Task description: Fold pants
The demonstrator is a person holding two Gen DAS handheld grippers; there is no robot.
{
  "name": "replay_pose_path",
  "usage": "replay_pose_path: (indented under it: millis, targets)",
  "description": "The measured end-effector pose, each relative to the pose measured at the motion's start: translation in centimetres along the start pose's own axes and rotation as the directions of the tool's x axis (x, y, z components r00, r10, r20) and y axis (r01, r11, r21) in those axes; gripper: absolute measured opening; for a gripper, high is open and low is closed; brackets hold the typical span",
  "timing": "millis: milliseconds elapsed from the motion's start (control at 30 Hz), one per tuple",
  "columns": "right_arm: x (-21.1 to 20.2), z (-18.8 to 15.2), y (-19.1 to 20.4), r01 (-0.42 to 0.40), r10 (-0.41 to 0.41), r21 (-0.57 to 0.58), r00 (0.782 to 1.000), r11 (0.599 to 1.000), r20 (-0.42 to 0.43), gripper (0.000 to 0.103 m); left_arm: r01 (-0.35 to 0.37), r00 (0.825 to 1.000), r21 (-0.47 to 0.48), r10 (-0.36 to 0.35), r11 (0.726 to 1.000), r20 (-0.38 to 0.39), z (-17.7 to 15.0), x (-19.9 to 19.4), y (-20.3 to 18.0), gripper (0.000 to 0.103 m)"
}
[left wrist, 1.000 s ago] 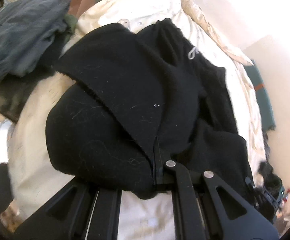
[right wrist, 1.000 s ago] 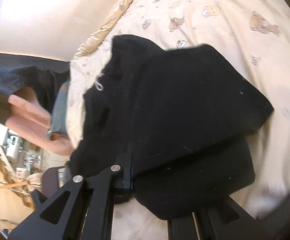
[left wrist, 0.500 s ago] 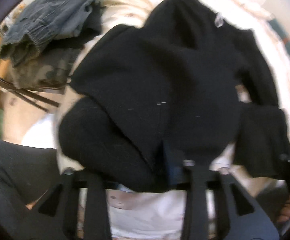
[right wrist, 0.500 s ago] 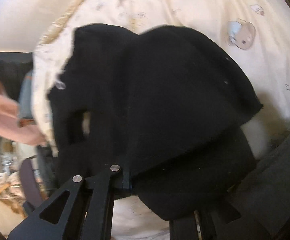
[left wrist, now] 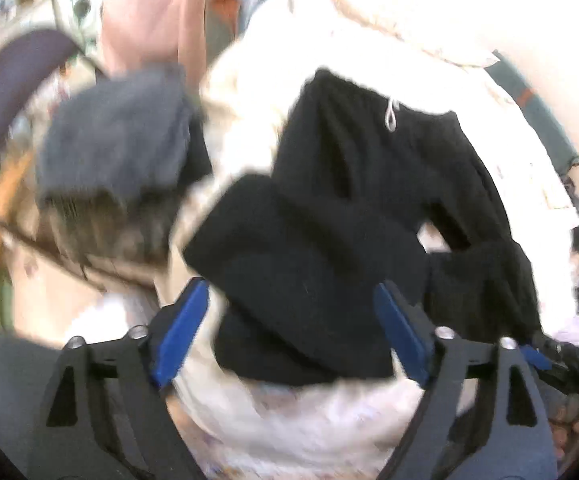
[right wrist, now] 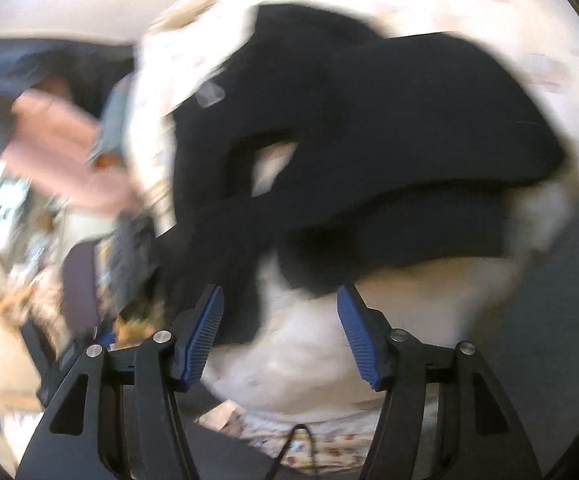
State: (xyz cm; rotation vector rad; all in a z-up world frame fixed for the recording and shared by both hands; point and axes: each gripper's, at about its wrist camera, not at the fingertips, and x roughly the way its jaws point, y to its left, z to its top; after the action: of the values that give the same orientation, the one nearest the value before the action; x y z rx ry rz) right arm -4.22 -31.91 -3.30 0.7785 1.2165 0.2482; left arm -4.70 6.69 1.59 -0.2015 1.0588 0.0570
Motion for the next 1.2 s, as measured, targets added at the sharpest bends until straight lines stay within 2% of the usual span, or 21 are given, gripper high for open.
replay_pose_path:
  millis: [33, 133, 233, 267, 333, 433, 500, 567, 600, 667, 733, 800, 833, 867, 900, 1000, 1200]
  targets:
    - [0.8, -0.3, 1.0, -0.004, 0.004, -0.009, 1.0, 1.0, -0.018, 0.062, -0.005, 1.0, 0.006, 0.005, 1.0, 0.021, 0.5, 0.3, 0.3, 0.086]
    - [4.3, -1.5, 4.7, -0.098, 0.092, -0.055, 0.99, 0.994, -0.103, 0.062, -0.01, 0.999, 0.014, 0.009, 1.0, 0.04, 2.2, 2.6, 0.9, 0.086]
    - [8.1, -2.2, 6.4, -0.13, 0.112, -0.111, 0.981, 0.985, -0.16, 0.062, 0.0, 0.997, 0.007, -0.001, 1.0, 0.072, 2.8, 4.9, 1.3, 0.086]
    - [10.3, -2.2, 6.2, -0.125, 0.102, -0.114, 0.977, 0.986, -0.189, 0.062, -0.001, 0.997, -0.008, 0.002, 1.0, 0.074, 2.7, 5.7, 1.6, 0.086]
    - [13.7, -2.1, 5.0, -0.102, 0.075, -0.101, 0.968, 0.99, -0.24, 0.055, 0.032, 0.998, -0.035, -0.03, 0.999, 0.057, 2.2, 6.8, 2.4, 0.086]
    - [17.6, -2.5, 3.0, -0.069, 0.042, -0.077, 0.953, 0.995, -0.301, 0.053, 0.026, 1.0, -0.092, -0.027, 0.995, -0.009, 1.8, 7.9, 3.7, 0.086]
    - [18.8, -3.3, 1.9, -0.046, 0.024, -0.062, 0.948, 0.997, -0.318, 0.053, 0.041, 0.999, -0.129, -0.042, 0.991, 0.0, 1.8, 7.8, 4.6, 0.086]
    - [18.9, -3.7, 1.8, -0.066, 0.039, -0.076, 0.948, 0.995, -0.317, 0.053, 0.035, 0.999, -0.154, -0.035, 0.988, 0.004, 1.9, 7.9, 5.3, 0.086]
    - [19.0, -3.7, 1.6, -0.096, 0.075, -0.049, 0.943, 0.994, -0.323, 0.053, 0.036, 0.999, -0.16, -0.037, 0.986, -0.001, 2.0, 8.1, 5.4, 0.086]
    - [19.6, -3.4, 1.3, -0.175, 0.17, 0.018, 0.922, 0.984, -0.349, 0.053, 0.037, 0.999, -0.164, -0.039, 0.986, -0.011, 2.1, 8.5, 5.4, 0.086]
    - [20.6, -3.2, 1.8, -0.179, 0.162, -0.017, 0.923, 0.984, -0.35, 0.051, 0.039, 0.999, -0.156, -0.043, 0.987, -0.018, 2.2, 8.9, 5.0, 0.086]
    - [21.9, -3.3, 2.3, -0.144, 0.114, -0.058, 0.925, 0.988, -0.363, 0.051, 0.035, 0.999, -0.137, -0.038, 0.99, -0.02, 2.2, 9.0, 4.5, 0.086]
    - [22.4, -3.3, 2.7, -0.138, 0.099, -0.083, 0.928, 0.987, -0.358, 0.048, 0.033, 0.999, -0.129, -0.036, 0.991, -0.019, 2.3, 9.0, 4.3, 0.086]
    - [22.3, -3.2, 3.1, -0.139, 0.092, -0.11, 0.933, 0.984, -0.348, 0.041, 0.029, 0.999, -0.122, -0.031, 0.992, -0.016, 2.3, 9.0, 4.1, 0.086]
    - [22.1, -3.3, 3.6, -0.132, 0.075, -0.149, 0.938, 0.98, -0.338, 0.018, 0.028, 0.999, -0.118, -0.03, 0.993, -0.011, 2.3, 8.9, 4.0, 0.086]
    - [20.1, -3.4, 4.0, -0.149, 0.095, -0.165, 0.949, 0.975, -0.3, 0.015, 0.045, 0.999, -0.128, -0.045, 0.991, 0.001, 2.5, 8.4, 3.9, 0.086]
    - [11.7, -3.1, 6.9, -0.222, 0.171, -0.244, 0.962, 0.944, -0.214, 0.014, 0.063, 0.998, -0.16, -0.063, 0.985, 0.009, 2.8, 8.1, 3.9, 0.086]
